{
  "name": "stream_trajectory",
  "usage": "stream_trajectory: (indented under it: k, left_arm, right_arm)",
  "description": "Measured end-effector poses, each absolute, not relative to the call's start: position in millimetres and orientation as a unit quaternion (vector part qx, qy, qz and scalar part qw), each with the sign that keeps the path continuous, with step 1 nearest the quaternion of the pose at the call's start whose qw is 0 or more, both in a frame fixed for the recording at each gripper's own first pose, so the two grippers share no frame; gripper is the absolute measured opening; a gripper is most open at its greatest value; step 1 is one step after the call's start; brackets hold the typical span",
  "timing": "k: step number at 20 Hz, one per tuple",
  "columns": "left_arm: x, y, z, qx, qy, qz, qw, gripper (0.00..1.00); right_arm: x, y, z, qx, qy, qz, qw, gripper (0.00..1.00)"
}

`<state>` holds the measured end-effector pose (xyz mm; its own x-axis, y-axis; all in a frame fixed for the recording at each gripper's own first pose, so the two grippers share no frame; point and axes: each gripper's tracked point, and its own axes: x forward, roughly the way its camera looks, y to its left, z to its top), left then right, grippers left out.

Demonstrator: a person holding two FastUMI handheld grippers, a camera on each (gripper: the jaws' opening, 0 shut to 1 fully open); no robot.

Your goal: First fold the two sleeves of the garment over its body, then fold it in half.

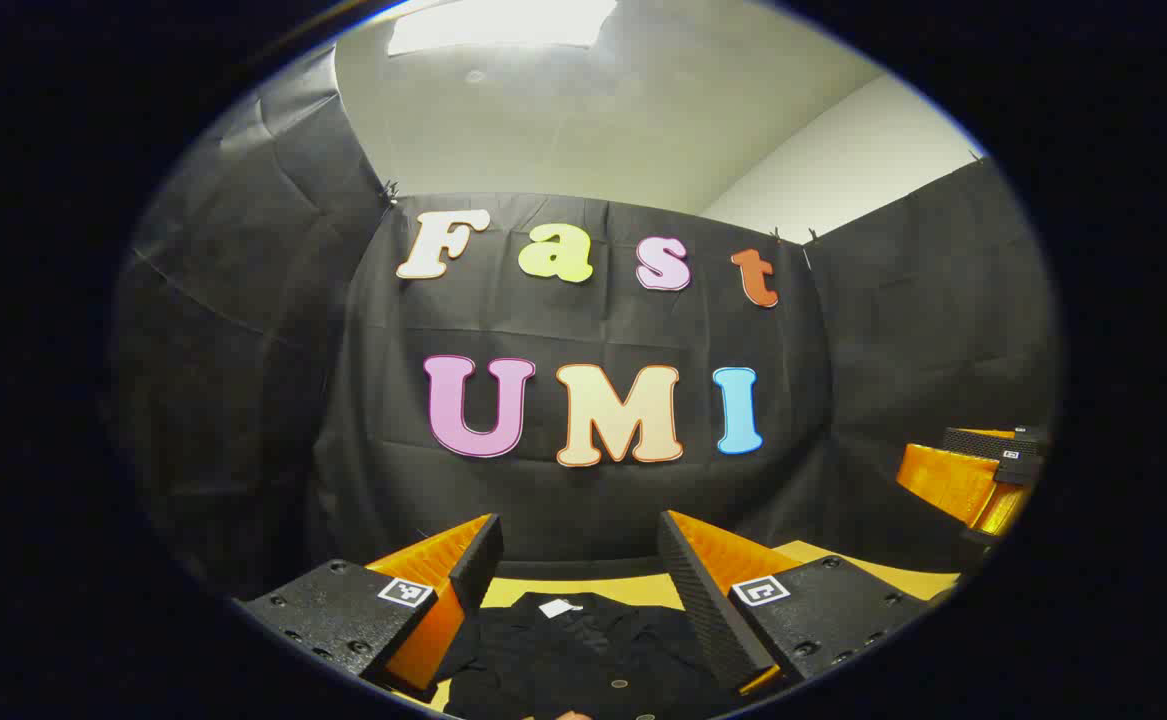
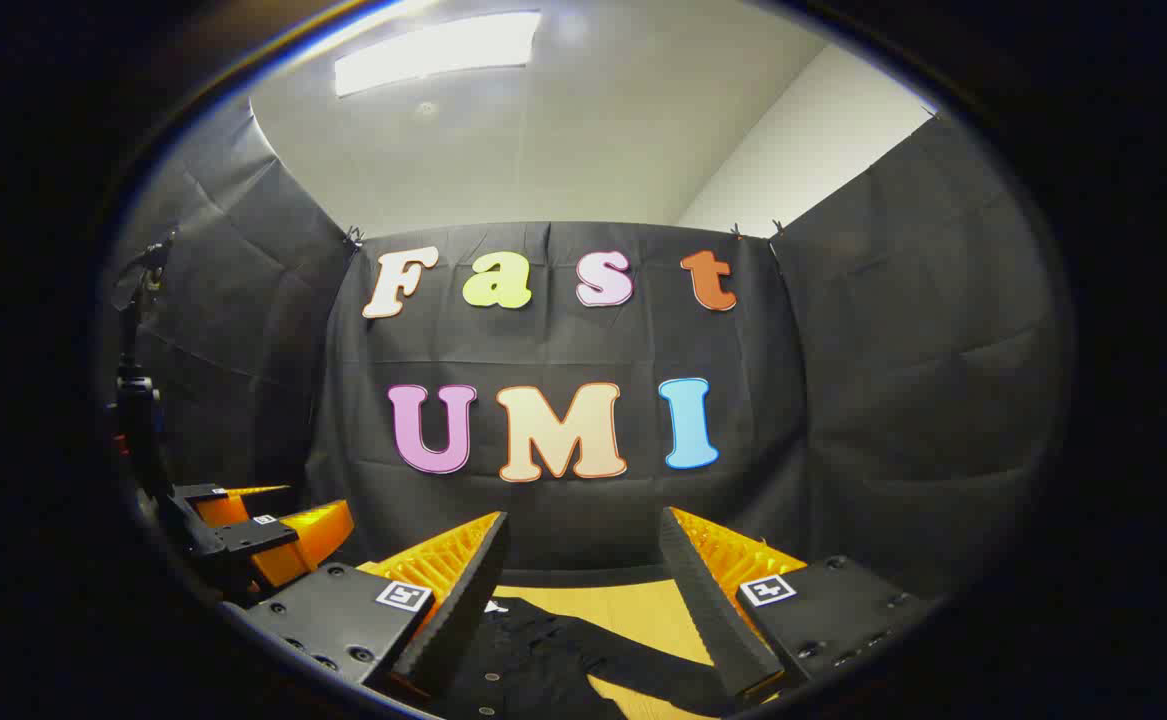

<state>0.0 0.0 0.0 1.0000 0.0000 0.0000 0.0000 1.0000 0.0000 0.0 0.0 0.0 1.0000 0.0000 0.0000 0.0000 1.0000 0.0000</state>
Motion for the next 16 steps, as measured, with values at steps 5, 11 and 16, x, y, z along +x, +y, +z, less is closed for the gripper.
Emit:
stream_trajectory:
  k: [5, 11, 16]
  left_arm:
    - [-0.4, 8.6, -0.5, 0.002, 0.003, 0.005, 1.000, 0.92]
    - [1.0, 15.1, 3.9, 0.011, -0.003, 0.003, 1.000, 0.92]
    - [2.1, 19.8, 4.7, 0.010, -0.007, 0.003, 1.000, 0.92]
  right_arm:
    - [1.7, 12.1, 2.0, -0.007, -0.006, 0.018, 1.000, 0.94]
    - [3.0, 24.6, 2.0, -0.014, -0.008, 0.027, 1.000, 0.95]
    - [3.0, 32.6, 5.8, -0.013, -0.012, 0.031, 0.999, 0.95]
